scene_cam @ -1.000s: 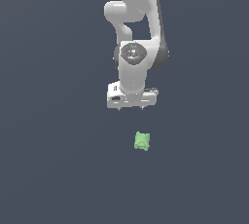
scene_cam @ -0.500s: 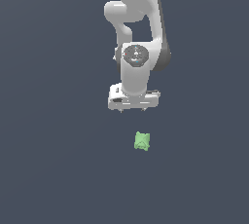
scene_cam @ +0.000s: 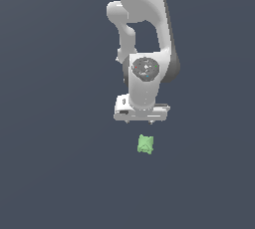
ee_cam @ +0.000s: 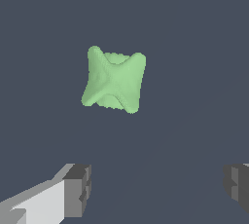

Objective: Pick up the object and move it to a goal position.

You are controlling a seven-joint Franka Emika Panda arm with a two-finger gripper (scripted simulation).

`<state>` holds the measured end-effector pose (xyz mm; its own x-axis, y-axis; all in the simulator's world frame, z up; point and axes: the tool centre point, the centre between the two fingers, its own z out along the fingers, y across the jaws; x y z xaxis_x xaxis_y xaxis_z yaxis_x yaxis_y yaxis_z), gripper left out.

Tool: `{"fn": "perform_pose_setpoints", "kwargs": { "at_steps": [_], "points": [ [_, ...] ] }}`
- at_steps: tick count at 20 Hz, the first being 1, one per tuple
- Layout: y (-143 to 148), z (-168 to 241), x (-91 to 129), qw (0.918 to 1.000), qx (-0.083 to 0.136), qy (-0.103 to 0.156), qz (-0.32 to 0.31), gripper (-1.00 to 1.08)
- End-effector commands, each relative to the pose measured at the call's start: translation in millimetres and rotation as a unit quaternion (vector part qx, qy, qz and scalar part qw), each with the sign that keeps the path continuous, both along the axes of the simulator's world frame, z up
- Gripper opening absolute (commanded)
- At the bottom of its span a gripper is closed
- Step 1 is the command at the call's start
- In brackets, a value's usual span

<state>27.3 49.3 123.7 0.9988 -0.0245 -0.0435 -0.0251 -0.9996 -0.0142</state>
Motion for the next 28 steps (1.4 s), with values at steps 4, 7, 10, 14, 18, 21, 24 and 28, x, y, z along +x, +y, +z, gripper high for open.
{"fn": "perform_pose_setpoints", "kwargs": {
  "at_steps": [4, 7, 10, 14, 18, 21, 24, 28],
  "points": [
    [13, -13, 30, 0.9994, -0.004, -0.009, -0.033, 1.00],
    [19, -20, 42, 0.9987, -0.006, -0.013, -0.048, 1.00],
    [24, -25, 52, 0.9980, -0.007, -0.016, -0.060, 1.00],
    [29, -30, 60, 0.9973, -0.009, -0.019, -0.071, 1.00],
    [31, -33, 64, 0.9968, -0.009, -0.021, -0.076, 1.00],
    [31, -33, 64, 0.9969, -0.009, -0.020, -0.076, 1.00],
    [31, -37, 64, 0.9969, -0.009, -0.020, -0.076, 1.00],
    [31, -54, 64, 0.9968, -0.009, -0.021, -0.076, 1.00]
  ]
}}
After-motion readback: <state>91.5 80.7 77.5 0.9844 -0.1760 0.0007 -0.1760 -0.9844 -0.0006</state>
